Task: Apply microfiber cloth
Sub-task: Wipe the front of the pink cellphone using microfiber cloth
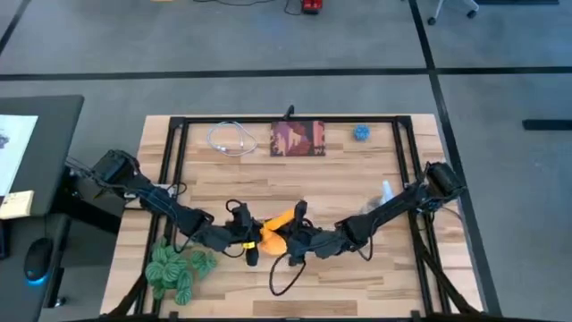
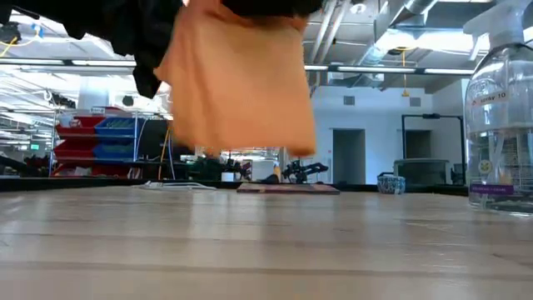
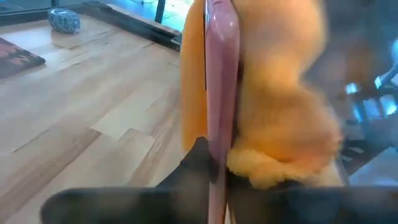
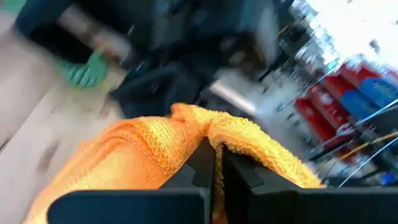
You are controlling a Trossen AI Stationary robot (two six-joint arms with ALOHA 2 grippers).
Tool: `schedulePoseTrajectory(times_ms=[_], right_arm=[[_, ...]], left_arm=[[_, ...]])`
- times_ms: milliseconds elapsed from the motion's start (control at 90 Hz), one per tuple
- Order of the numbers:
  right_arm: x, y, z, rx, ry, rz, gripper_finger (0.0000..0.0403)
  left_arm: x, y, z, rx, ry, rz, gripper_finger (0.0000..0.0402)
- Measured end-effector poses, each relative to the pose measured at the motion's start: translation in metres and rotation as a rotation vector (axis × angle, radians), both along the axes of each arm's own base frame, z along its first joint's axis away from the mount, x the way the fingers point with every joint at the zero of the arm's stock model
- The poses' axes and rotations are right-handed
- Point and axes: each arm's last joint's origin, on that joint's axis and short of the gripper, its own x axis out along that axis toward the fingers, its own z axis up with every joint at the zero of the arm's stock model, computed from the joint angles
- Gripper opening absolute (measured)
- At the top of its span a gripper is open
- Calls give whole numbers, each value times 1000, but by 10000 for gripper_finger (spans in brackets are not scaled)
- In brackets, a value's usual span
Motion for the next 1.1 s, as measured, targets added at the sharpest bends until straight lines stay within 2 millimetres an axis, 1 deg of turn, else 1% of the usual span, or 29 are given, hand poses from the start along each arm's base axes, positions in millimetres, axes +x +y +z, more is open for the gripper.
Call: schedulePoseTrajectory(times_ms=[100, 244, 311, 378, 522, 667, 811, 933, 1100], right_arm=[[-7, 5, -6, -13, 44, -61, 0], [-15, 13, -9, -116, 69, -125, 0], [-18, 15, -5, -172, 67, -156, 0], [-21, 15, 3, -190, 53, -169, 0], [-26, 11, 22, -164, 6, -187, 0], [-25, 10, 28, -131, -39, -193, 0], [-17, 6, 31, -48, -80, -89, 0], [-10, -4, 31, 53, -101, -21, 0], [-3, -14, 31, 112, -97, 60, 0]], left_arm=[[0, 0, 0, 4, 2, 6, 7], [0, 0, 0, 2, -5, 11, 7], [0, 0, 2, -3, -15, 15, 7], [1, 0, 3, -9, -25, 17, 7], [0, 0, 3, -11, -22, 6, 7], [0, -1, 3, -12, -23, 2, 7], [0, -1, 3, -9, -17, -7, 7], [0, -1, 3, -8, -16, -7, 7], [0, -1, 3, -7, -17, -4, 7]])
